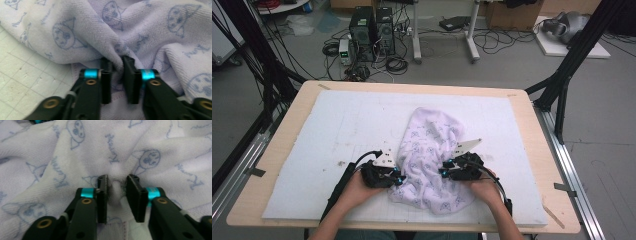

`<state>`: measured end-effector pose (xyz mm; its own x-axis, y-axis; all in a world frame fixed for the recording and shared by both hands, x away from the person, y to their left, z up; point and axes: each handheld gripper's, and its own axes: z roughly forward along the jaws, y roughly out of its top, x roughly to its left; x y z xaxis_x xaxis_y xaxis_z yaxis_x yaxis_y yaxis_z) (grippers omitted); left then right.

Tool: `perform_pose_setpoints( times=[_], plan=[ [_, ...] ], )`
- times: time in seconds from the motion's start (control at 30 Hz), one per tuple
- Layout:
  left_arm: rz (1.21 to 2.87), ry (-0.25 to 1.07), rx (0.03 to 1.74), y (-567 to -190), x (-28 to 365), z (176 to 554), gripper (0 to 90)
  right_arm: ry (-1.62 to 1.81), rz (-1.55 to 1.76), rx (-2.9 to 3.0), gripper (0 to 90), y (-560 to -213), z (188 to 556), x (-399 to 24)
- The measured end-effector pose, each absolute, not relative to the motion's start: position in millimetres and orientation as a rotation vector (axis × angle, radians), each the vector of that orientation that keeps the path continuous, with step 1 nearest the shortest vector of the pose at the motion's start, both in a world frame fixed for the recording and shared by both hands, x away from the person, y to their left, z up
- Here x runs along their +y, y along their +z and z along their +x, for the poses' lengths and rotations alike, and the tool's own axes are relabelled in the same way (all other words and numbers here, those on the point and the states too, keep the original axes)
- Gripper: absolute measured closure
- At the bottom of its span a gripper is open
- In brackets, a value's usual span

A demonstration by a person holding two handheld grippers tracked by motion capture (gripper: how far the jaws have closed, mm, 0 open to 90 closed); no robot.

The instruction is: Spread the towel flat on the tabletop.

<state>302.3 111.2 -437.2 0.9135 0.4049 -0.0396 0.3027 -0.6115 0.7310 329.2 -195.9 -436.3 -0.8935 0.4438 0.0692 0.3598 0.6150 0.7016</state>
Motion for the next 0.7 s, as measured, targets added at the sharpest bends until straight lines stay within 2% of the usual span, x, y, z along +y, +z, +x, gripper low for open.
perform_pose_setpoints(
  times=[0.17,0.4,0.7],
  plan=[
    [2.257,0.222,0.506,-430,119,297,84.0,1.179,0.631,2.726,82.3,-434,329,-196],
    [2.193,0.294,0.560,-418,150,288,84.4,1.266,0.547,2.692,83.4,-415,313,-192],
    [2.186,0.374,0.568,-403,178,255,84.8,1.362,0.457,2.717,83.7,-401,281,-183]
  ],
)
